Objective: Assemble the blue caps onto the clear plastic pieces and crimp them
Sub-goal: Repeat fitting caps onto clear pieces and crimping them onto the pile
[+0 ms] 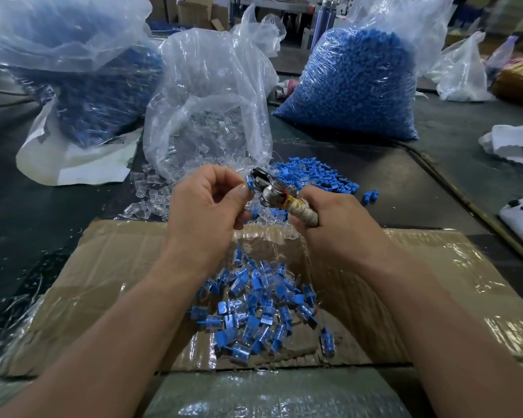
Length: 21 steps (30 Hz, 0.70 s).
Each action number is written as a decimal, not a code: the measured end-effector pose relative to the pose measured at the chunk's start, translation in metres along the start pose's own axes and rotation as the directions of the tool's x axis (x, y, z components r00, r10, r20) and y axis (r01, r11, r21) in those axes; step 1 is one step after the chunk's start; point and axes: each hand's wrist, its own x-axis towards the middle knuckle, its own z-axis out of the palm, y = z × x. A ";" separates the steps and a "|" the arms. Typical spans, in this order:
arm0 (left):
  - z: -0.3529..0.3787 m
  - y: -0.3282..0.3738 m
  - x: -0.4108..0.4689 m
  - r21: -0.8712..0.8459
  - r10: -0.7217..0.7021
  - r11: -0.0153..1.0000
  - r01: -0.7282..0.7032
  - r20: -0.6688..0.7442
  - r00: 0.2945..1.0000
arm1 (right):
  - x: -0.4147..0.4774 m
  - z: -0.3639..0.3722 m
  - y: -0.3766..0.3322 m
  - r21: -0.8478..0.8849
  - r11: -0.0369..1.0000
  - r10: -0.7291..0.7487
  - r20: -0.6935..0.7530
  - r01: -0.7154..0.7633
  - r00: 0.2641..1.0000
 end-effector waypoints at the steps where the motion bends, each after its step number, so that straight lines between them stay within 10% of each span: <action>1: 0.000 0.000 0.000 0.009 0.001 1.000 -0.001 -0.001 1.000 | 0.000 0.000 0.000 -0.001 1.000 0.001 -0.001 -0.001 1.000; 21: -0.001 -0.001 -0.001 0.099 -0.011 0.995 0.020 -0.082 0.997 | 0.001 0.001 0.008 0.031 0.999 -0.017 0.044 0.016 0.999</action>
